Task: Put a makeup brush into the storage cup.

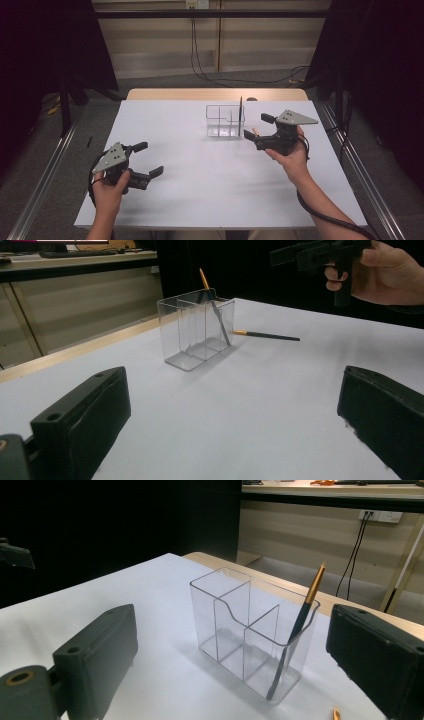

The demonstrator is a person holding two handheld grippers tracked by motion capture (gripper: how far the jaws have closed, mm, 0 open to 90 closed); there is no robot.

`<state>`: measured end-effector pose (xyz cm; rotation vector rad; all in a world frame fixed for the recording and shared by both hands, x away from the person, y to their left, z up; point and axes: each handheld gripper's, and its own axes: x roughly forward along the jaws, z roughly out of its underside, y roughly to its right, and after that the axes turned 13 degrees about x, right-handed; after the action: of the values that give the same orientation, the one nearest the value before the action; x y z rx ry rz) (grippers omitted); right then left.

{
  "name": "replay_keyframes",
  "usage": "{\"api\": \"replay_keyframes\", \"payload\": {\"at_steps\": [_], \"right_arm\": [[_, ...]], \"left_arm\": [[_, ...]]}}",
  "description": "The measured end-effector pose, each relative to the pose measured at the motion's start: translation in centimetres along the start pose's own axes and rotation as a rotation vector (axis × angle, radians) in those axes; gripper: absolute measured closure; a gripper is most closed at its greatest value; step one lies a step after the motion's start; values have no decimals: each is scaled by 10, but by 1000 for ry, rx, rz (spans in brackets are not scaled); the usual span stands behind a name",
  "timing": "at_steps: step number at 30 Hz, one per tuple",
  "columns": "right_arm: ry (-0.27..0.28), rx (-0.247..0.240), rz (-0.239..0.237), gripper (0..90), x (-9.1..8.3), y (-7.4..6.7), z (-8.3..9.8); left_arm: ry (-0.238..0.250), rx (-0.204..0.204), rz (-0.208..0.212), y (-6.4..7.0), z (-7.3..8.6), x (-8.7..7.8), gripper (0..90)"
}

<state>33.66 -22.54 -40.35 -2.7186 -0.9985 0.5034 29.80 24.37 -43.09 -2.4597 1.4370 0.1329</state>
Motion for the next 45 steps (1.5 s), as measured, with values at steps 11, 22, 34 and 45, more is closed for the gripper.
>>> {"api": "replay_keyframes", "payload": {"at_steps": [11,22,34,45], "right_arm": [[8,3,-2,53,-22,1,8],[4,0,16,52,-41,6,17],[6,-2,24,52,-58,8,23],[1,-1,28,52,-72,8,32]], "left_arm": [[4,3,-1,0,0,0,6],[4,5,-2,0,-1,0,6],[3,9,-1,1,-2,0,6],[-1,14,2,1,-2,1,6]]}}
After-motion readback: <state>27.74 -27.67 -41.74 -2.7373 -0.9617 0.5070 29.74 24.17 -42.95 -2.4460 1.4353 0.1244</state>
